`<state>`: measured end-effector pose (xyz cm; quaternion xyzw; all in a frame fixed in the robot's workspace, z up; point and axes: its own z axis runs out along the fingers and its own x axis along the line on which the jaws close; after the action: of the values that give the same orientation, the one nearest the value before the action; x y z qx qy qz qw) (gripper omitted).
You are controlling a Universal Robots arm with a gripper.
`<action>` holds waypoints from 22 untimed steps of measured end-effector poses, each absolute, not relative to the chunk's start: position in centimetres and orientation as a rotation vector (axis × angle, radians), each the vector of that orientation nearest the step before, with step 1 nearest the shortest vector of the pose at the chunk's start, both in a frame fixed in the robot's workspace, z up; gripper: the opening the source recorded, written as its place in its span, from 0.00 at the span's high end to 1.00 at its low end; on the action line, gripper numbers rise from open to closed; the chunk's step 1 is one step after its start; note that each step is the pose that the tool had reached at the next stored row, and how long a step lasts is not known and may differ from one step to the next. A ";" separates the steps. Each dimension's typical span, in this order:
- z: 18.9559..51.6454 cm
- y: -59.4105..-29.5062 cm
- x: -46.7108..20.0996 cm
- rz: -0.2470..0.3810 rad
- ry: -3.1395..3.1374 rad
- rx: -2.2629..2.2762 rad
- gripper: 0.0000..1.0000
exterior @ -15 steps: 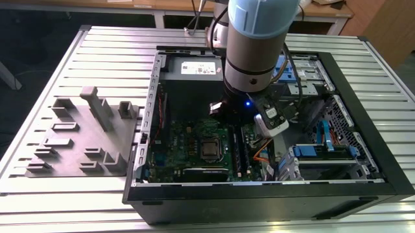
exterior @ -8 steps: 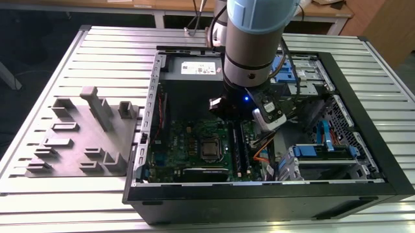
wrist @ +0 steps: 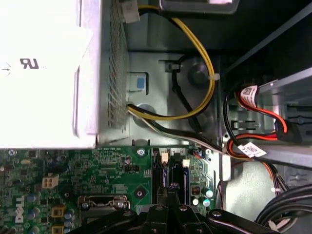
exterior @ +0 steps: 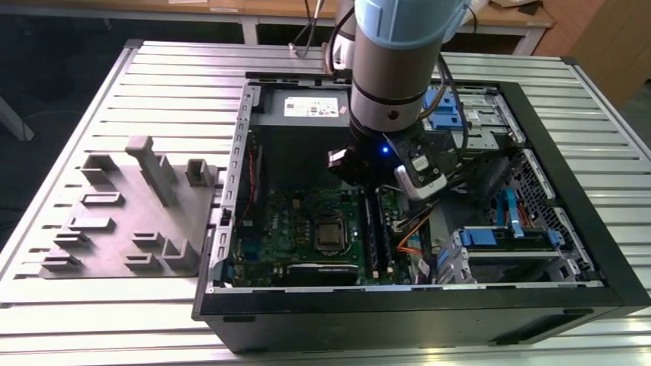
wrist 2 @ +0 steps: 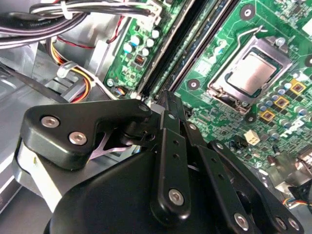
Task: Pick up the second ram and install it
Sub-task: 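Press down the second ram until it locks into place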
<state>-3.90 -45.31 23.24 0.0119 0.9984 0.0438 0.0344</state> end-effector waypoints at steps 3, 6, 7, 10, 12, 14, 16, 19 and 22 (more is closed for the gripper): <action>23.2 -45.0 -3.9 0.135 3.070 0.036 0.93; 23.1 -44.8 -3.9 0.135 3.070 0.036 0.93; 23.0 -44.7 -3.9 0.136 3.069 0.036 0.93; 22.6 -44.6 -3.9 0.135 3.070 0.037 0.93; 22.5 -44.5 -3.9 0.135 3.070 0.036 0.93; 22.4 -44.4 -3.9 0.136 3.069 0.037 0.93; 22.2 -44.4 -3.9 0.135 3.070 0.037 0.93; 22.1 -44.3 -3.9 0.135 3.070 0.037 0.93; 22.1 -44.3 -3.9 0.135 3.070 0.037 0.93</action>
<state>-3.90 -44.33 22.11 0.0119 0.9984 0.0440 0.0344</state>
